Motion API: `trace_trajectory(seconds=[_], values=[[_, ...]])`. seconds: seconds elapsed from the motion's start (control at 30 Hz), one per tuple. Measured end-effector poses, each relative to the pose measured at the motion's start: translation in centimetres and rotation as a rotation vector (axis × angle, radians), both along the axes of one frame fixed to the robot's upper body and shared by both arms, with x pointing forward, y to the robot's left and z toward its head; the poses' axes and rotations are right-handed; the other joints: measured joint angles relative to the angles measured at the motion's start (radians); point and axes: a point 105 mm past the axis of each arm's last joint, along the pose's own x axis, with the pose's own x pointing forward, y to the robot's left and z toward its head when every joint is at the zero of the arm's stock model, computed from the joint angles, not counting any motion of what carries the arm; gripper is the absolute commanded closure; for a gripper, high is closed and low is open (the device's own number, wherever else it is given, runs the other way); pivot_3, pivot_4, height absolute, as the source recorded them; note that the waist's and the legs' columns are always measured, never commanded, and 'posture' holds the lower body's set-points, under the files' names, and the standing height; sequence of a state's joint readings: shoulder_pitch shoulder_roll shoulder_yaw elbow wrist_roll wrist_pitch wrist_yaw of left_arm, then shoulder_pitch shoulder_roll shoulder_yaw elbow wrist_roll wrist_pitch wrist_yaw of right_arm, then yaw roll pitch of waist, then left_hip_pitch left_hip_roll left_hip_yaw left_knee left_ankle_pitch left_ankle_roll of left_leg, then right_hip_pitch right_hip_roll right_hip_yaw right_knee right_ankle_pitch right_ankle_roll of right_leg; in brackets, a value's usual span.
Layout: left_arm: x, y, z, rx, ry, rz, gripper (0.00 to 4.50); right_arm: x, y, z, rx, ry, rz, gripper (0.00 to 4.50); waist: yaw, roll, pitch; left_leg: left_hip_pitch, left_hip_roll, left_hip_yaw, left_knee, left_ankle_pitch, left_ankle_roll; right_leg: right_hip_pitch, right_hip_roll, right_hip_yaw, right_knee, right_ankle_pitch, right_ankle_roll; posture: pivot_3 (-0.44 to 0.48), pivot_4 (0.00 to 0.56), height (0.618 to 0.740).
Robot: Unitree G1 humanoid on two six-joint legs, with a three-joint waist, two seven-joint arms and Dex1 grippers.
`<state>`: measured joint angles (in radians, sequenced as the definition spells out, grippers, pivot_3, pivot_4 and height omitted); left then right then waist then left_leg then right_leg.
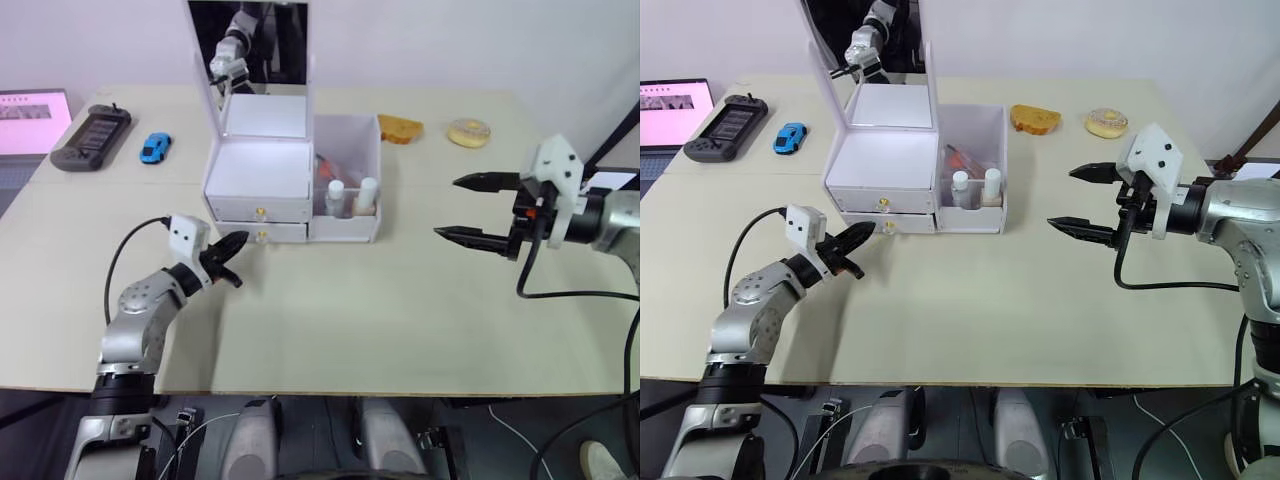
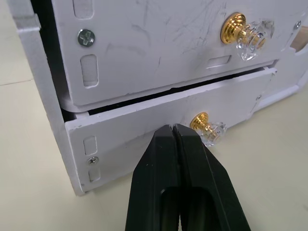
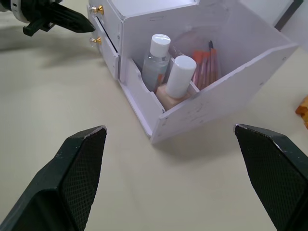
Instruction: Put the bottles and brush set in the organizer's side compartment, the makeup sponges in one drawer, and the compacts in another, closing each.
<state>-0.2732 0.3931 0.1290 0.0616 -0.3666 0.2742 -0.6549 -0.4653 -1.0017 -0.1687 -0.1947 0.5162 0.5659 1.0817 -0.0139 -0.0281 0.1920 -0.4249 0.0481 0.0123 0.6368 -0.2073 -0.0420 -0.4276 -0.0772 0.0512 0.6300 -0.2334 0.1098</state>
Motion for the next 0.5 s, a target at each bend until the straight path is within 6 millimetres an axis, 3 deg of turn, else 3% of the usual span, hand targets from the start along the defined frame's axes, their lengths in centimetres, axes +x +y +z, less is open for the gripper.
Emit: trace_trajectory(seconds=[0.5], values=[[0.71,-0.3,0.61,-0.029,0.029,0.01,4.44,0.16,0.09,-0.03,0.003,0.011,-0.008,0.0,0.003,0.0,0.0,-0.002,0.0,0.0,0.004,0.0,0.0,0.001,0.0,0.0,0.0,0.0,0.0,0.0,0.15,0.738]])
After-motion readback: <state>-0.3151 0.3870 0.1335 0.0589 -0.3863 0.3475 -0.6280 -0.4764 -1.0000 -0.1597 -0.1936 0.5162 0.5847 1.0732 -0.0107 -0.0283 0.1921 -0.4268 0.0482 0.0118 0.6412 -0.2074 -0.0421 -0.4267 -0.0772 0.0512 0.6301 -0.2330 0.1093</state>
